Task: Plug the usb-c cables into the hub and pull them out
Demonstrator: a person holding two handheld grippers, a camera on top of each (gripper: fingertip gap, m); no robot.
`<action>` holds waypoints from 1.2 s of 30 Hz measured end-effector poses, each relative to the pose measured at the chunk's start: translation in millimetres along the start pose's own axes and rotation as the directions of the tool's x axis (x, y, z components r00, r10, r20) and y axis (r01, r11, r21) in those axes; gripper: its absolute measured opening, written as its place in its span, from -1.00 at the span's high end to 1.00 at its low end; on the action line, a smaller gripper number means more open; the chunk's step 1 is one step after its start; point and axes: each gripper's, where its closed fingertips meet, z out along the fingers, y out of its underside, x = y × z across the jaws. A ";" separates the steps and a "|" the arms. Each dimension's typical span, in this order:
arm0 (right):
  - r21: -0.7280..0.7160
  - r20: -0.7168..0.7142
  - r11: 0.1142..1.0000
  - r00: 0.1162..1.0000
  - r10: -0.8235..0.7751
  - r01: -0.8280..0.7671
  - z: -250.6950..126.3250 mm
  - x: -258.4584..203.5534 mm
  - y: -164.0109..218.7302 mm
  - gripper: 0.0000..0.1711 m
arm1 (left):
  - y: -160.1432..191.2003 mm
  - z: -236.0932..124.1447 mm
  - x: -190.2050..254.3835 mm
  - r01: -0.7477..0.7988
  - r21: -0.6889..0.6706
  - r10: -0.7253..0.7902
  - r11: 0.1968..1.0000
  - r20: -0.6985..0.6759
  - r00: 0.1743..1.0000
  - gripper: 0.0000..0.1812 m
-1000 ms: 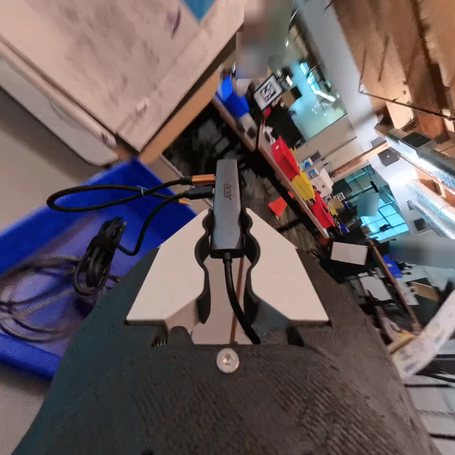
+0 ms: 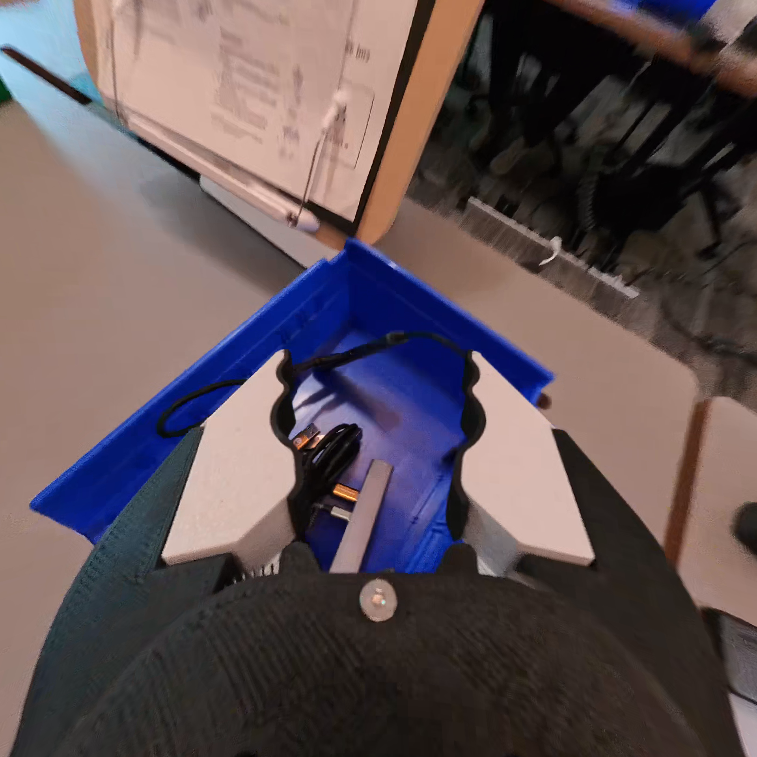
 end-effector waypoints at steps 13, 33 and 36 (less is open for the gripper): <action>0.234 -0.292 0.964 0.937 0.192 -0.124 -105.6 -94.4 115.2 -0.06 | -140.7 146.6 108.0 0.035 0.176 -0.019 0.984 -0.093 0.995 0.00; 0.357 -0.350 0.929 0.909 0.228 -0.096 -164.6 -96.1 101.0 -0.21 | -141.2 213.5 49.8 -0.057 0.083 0.034 0.995 0.258 0.966 0.96; 0.355 -0.343 0.932 0.917 0.202 -0.072 -163.2 -106.9 95.3 -0.21 | -118.7 172.0 32.3 -0.099 0.085 0.077 0.991 0.238 0.968 0.96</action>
